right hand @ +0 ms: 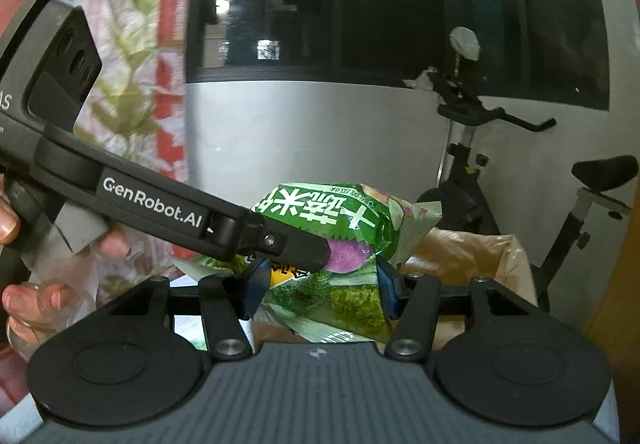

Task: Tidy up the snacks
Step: 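Lift the green rice-cracker bag with the left tool and drop it into the box, then withdraw the open left tool from the box back toward the snacks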

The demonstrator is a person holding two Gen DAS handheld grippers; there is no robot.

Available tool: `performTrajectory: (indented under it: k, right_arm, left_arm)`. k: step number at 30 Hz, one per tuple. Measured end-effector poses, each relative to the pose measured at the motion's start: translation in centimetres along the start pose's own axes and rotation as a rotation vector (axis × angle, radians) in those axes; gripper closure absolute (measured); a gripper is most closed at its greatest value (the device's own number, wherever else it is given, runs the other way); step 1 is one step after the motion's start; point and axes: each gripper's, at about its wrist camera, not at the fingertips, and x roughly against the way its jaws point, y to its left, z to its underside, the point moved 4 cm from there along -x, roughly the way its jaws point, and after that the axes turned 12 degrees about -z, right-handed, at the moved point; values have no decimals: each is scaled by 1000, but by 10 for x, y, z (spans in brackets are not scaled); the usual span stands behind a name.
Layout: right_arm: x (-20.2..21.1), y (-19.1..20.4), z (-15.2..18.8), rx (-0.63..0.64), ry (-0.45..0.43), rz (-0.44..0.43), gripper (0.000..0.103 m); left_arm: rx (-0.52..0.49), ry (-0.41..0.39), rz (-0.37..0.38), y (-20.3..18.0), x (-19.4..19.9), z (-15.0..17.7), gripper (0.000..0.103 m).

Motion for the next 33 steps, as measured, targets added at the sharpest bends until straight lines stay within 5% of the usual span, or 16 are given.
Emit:
performTrajectory:
  k: [7,11,20,26,33]
  right_arm:
    - [-22,-57,-16,-110,-31,46,46]
    - [-30,-74,-16,-109,-13,115,46]
    - [5,-70,9,-175,-54,120,44]
    - [27,-41,49,-200,-34,103,34]
    - [38,-3,112,-195,70,119,21]
  left_arm:
    - [-62,14,0,-6,-55,-35,40]
    - [-38,-7,-78,3,-68,-39,38]
    - [51,-48,-185,53,-34,-17,38]
    - [78,-67,-294,76,11,22,35]
    - [160,-58,-408,102,42,75,32]
